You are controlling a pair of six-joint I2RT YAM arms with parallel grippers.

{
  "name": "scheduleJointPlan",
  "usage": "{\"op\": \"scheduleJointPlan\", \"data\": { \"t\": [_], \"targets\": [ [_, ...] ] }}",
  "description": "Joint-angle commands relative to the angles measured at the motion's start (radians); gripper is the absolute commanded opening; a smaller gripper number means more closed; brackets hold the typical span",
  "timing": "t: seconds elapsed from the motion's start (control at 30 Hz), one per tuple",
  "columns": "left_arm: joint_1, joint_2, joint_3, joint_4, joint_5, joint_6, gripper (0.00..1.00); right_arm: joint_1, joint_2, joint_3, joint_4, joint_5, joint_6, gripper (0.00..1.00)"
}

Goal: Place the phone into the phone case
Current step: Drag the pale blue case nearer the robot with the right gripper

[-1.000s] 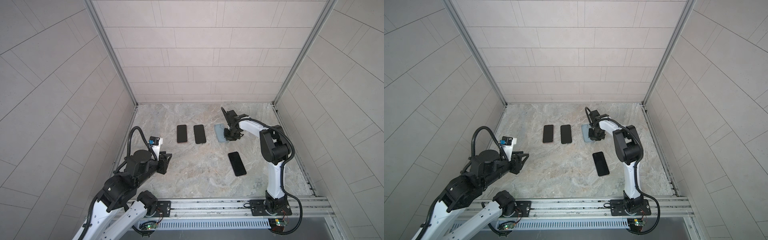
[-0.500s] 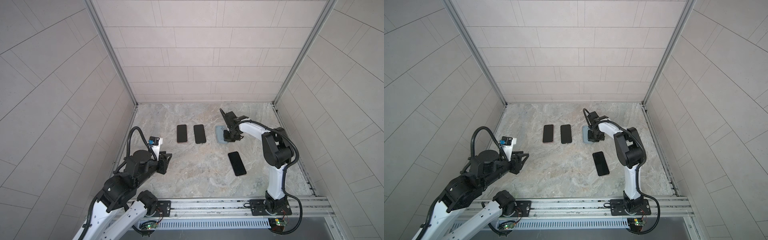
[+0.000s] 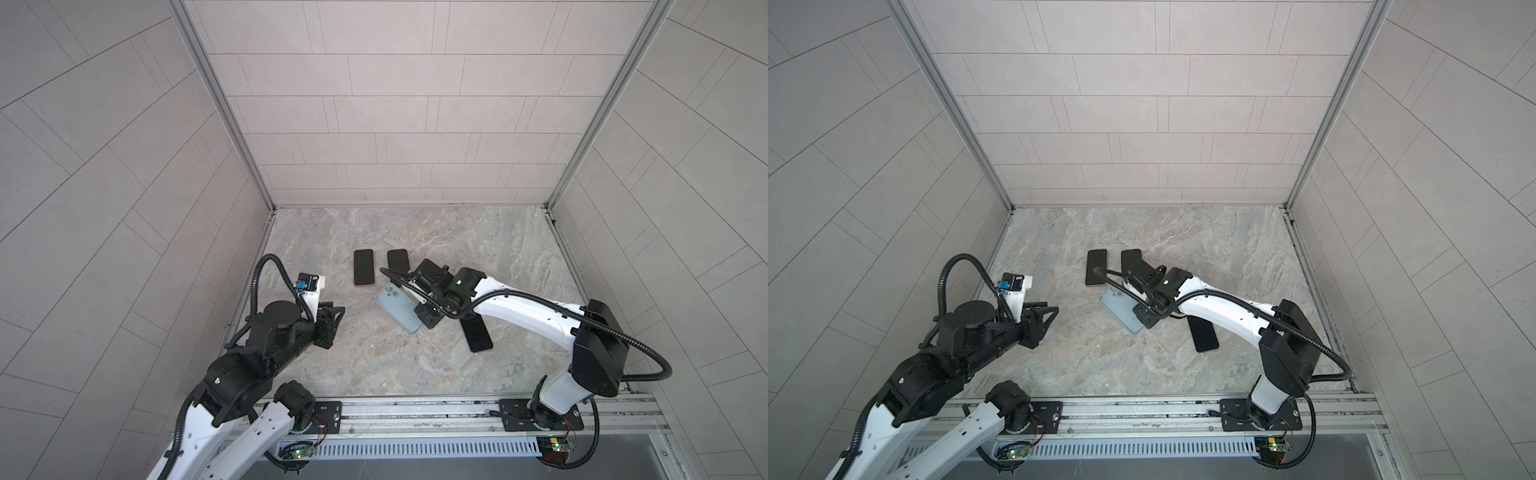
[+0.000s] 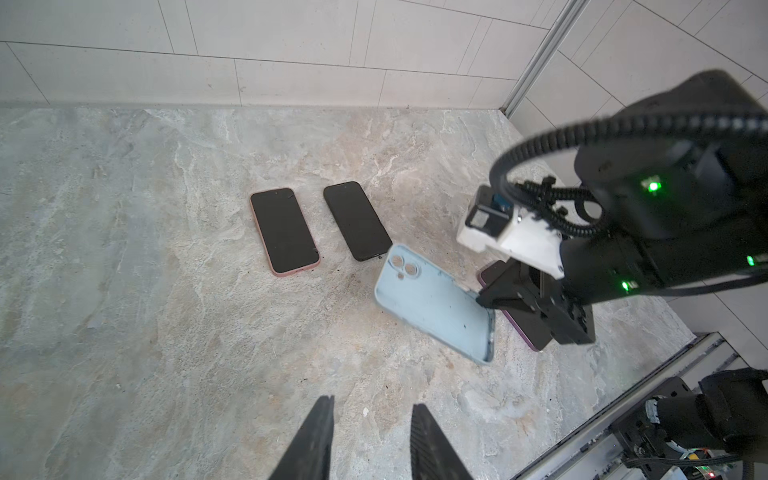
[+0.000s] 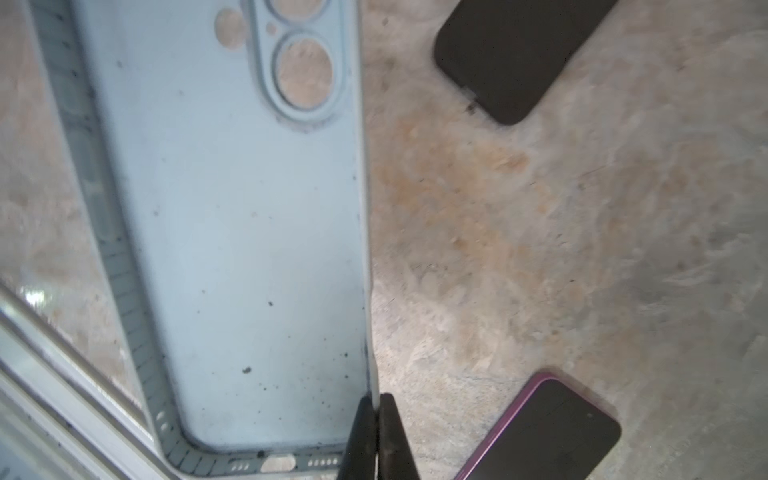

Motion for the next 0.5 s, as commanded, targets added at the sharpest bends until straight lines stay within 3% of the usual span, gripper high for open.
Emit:
{"op": "scheduleJointPlan", "data": {
  "t": [0.0, 0.3, 0.47],
  "targets": [
    [0.006, -0.012, -0.006, 0.014, -0.005, -0.003, 0.36, 0.037, -0.035, -0.059, 0.002, -0.04, -0.092, 0.0],
    [0.007, 0.0, -0.007, 0.013, 0.004, -0.002, 0.36, 0.181, 0.104, -0.027, -0.049, 0.085, -0.139, 0.0],
    [0.007, -0.014, -0.009, 0.013, -0.001, -0.003, 0.36, 0.203, 0.167, 0.016, -0.059, 0.116, -0.154, 0.0]
  ]
}}
